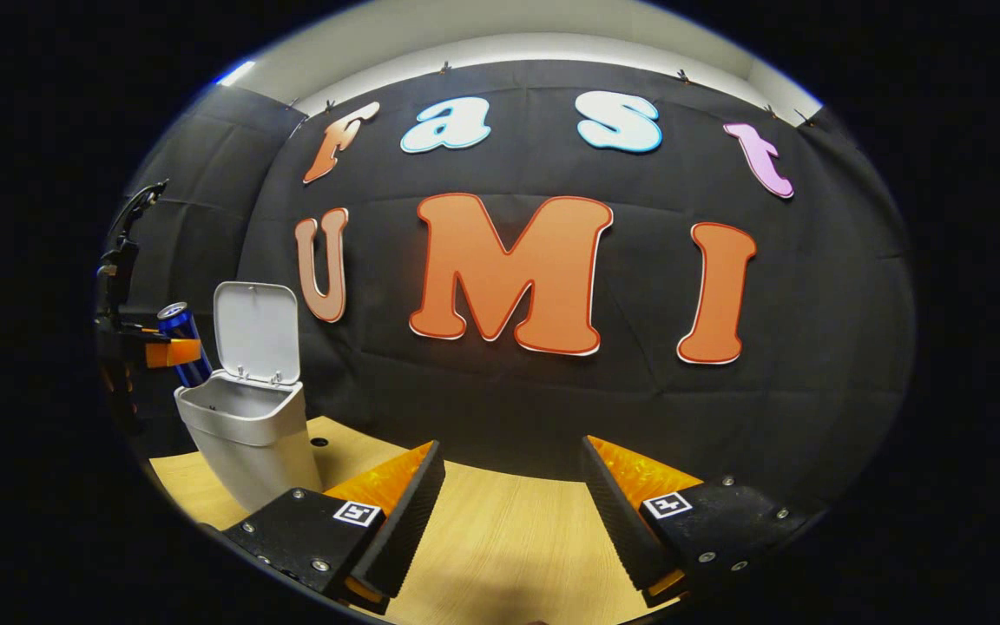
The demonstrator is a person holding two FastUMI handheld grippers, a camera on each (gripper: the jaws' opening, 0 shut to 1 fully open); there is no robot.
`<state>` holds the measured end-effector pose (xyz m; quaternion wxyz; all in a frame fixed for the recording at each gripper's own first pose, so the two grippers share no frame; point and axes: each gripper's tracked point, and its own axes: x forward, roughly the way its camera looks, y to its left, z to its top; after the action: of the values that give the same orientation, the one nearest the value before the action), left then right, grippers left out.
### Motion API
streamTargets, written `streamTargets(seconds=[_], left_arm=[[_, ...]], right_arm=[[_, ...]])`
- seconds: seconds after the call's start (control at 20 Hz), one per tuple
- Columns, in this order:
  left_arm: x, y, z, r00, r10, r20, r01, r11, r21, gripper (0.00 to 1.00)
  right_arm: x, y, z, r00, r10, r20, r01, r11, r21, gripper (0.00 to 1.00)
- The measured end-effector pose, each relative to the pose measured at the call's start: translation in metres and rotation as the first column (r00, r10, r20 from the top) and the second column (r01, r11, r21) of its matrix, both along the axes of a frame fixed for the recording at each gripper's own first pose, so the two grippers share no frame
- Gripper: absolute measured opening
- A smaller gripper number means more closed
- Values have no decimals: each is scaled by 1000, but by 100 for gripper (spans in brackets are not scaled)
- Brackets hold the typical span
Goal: Press the lid of the desktop garbage bin to open it, pick up the crumpled paper on the desktop and throw it into the bin, then pick up the pop can on the desktop and drop it into the bin, and finally close the garbage bin lid.
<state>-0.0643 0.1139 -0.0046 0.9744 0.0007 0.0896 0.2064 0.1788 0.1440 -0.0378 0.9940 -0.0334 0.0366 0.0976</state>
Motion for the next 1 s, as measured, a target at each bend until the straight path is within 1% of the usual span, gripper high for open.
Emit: streamTargets(seconds=[0.2, 0.25, 0.3, 0.35, 0.4, 0.45, 0.55, 0.6, 0.75, 0.8, 0.85, 0.95, 1.0], left_arm=[[23, 22, -14, 1000, -8, -15, 8, 1000, 15, 82], [29, 27, -16, 1000, -6, -13, 6, 1000, 13, 85], [34, 28, -17, 1000, -20, -8, 20, 1000, 2, 82], [40, 32, -21, 1000, -15, -14, 15, 1000, 2, 85], [42, 36, -24, 1000, -12, -16, 12, 1000, 0, 85], [47, 38, -28, 1000, -17, -21, 16, 1000, -7, 82], [52, 41, -41, 999, -16, -46, 14, 999, -32, 83], [54, 43, -48, 998, -15, -54, 12, 999, -47, 85], [62, 48, -56, 997, -12, -72, 8, 998, -58, 84], [64, 49, -56, 997, -12, -76, 7, 998, -57, 84], [65, 48, -52, 997, -14, -74, 10, 998, -56, 86], [66, 48, -38, 999, -11, -43, 8, 998, -61, 89], [66, 49, -29, 1000, -6, -27, 5, 998, -61, 88]], right_arm=[[-2, -2, 0, 1000, -18, 3, 18, 1000, -19, 94], [-3, -2, -1, 1000, -19, -1, 19, 1000, -22, 93], [-4, -3, -1, 1000, -23, -2, 23, 999, -25, 93], [-4, -3, -1, 1000, -27, -2, 27, 999, -28, 94], [-5, -4, -1, 1000, -31, -3, 30, 999, -30, 94], [-5, -4, -1, 999, -33, -3, 33, 999, -31, 94], [-7, -5, -1, 999, -38, -6, 37, 999, -30, 94], [-8, -6, 0, 999, -38, -4, 38, 999, -30, 94], [-10, -9, 3, 999, -45, 5, 45, 998, -36, 94], [-11, -10, 2, 999, -47, 5, 48, 998, -36, 94], [-12, -11, 3, 999, -51, 6, 51, 998, -35, 94], [-13, -14, 6, 998, -58, 12, 58, 998, -31, 94], [-13, -15, 6, 998, -60, 13, 60, 998, -29, 94]])
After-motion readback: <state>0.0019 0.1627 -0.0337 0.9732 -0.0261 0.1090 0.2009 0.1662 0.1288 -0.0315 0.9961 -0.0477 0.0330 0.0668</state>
